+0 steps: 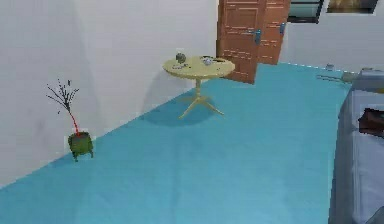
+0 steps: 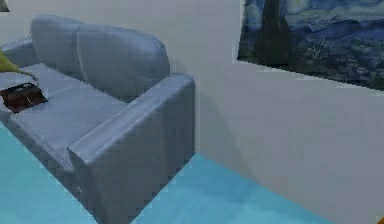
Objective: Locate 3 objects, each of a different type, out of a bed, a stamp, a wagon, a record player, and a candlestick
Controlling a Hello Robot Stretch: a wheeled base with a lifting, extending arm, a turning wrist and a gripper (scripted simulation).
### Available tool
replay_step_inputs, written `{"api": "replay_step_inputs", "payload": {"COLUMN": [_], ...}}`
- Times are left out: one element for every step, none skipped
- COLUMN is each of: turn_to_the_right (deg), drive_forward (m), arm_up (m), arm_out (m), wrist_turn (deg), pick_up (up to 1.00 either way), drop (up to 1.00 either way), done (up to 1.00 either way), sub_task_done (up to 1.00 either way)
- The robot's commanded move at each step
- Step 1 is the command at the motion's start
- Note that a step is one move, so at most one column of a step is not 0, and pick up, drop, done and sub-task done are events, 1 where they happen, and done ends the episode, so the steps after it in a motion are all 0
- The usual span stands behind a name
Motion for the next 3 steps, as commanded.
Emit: {"api": "replay_step_inputs", "payload": {"turn_to_the_right": [0.0,33.0,0.0], "drive_forward": [0.6,0.0,0.7], "arm_up": [0.0,0.0,0.0], "arm_out": [0.0,0.0,0.0], "wrist_turn": [0.0,0.0,0.0], "pick_up": [0.0,0.0,0.0], "drop": [0.0,0.0,0.0], "done": [0.0,0.0,0.0], "sub_task_done": [0.0,0.0,0.0]}}
